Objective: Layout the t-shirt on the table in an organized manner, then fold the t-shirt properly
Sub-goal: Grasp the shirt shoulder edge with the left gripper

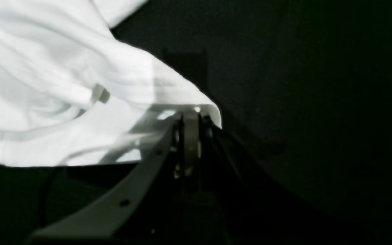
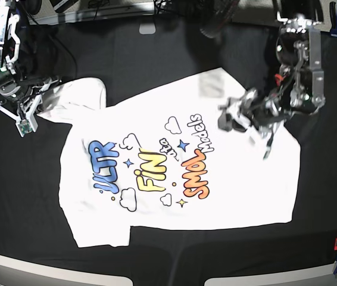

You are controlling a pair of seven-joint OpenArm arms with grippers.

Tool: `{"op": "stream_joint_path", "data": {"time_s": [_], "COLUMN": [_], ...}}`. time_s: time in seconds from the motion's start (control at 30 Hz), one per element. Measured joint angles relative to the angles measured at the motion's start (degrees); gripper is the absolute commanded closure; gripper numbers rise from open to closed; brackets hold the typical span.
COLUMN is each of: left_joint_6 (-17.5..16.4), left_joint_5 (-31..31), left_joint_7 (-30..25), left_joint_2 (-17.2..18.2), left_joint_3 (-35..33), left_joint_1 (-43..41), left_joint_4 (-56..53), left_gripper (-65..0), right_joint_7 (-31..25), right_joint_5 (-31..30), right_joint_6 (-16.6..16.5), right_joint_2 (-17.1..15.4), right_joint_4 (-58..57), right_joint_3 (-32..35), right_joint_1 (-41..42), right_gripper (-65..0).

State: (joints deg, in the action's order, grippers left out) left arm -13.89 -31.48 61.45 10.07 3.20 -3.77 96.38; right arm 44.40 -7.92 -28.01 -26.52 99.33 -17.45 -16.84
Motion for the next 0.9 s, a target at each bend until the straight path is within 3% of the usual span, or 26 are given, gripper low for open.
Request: {"op": "stream_joint_path", "data": {"time_s": [0.17, 0.4, 0.53, 0.6, 0.77, 0.9], "left_joint_6": [0.37, 0.74, 0.13, -1.81, -2.29, -1.42], "left_joint_5": [-0.44, -8.46, -14.64, -16.52, -14.47, -9.07], "left_joint_7": [-5.31, -6.16, -7.34, -7.96, -9.18, -10.47], "left_joint_2": [4.42, 4.2, 4.28, 2.89, -3.32, -3.58], "left_joint_3": [1.66, 10.93, 12.94, 12.94, 12.61, 12.63], "left_joint_1": [-6.4, -12.2, -14.01, -13.77, -13.57, -13.51], "left_joint_4": [0.0, 0.02, 0.02, 0.02, 0.04, 0.04], "left_gripper": [-23.2, -23.2, -23.2, -23.2, -23.2, -23.2], "right_joint_7": [0.0, 0.04, 0.04, 0.04, 0.04, 0.26], "right_joint_5": [0.07, 0.0, -0.02, 0.0, 0.0, 0.0], "right_joint_6": [0.0, -0.02, -0.02, -0.02, -0.02, -0.02], "right_joint_2": [0.0, 0.02, 0.0, 0.0, 0.0, 0.0], "right_joint_4": [0.0, 0.0, 0.0, 0.0, 0.0, 0.0], "right_joint_3": [0.0, 0.0, 0.0, 0.0, 0.0, 0.0], "right_joint_1": [-0.02, -0.02, 0.0, 0.0, 0.0, 0.0], "right_gripper": [0.0, 0.0, 0.0, 0.0, 0.0, 0.0]}}
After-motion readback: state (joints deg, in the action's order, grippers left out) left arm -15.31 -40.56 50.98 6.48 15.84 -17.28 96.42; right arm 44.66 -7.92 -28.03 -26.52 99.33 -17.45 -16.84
